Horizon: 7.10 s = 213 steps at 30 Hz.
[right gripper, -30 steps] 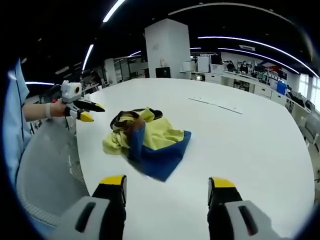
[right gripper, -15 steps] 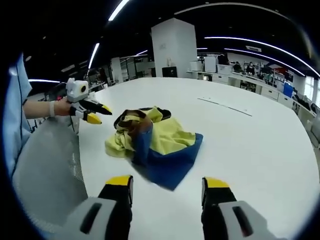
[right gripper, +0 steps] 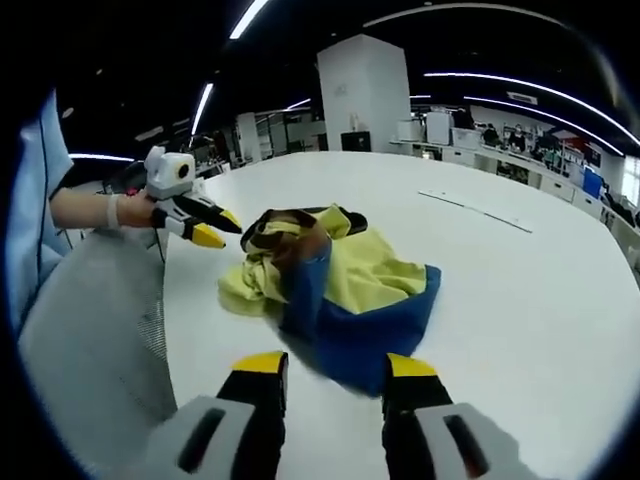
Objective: Fold the garment on the visible template until the final outline fits inside the template.
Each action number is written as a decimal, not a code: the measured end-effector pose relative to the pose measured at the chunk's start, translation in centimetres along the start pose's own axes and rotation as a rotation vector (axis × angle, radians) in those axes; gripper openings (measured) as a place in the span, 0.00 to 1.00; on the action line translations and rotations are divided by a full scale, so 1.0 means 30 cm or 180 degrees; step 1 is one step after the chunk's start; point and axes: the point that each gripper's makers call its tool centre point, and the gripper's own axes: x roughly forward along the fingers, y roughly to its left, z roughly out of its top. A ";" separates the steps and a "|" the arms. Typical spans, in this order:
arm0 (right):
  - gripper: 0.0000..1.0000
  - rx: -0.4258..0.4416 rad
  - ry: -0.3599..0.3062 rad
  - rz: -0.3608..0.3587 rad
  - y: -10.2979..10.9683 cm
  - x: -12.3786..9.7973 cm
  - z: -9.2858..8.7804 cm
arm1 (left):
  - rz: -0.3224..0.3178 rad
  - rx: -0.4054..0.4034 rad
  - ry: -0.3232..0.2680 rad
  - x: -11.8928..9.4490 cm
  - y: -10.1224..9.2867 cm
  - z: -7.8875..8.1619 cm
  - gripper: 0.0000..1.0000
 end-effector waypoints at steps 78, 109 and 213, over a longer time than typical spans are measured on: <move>0.00 -0.0124 -0.1150 -0.0281 0.003 -0.337 0.476 | 0.0454 0.0629 -0.0804 -0.304 0.025 0.461 0.00; 0.00 0.0134 -0.1319 -0.0221 -0.278 -0.209 0.728 | 0.0557 0.0554 -0.0909 -0.128 0.329 0.709 0.00; 0.91 0.0220 -0.0168 -0.0243 -0.465 0.102 0.361 | 0.0007 0.0522 -0.0185 0.158 0.442 0.469 0.91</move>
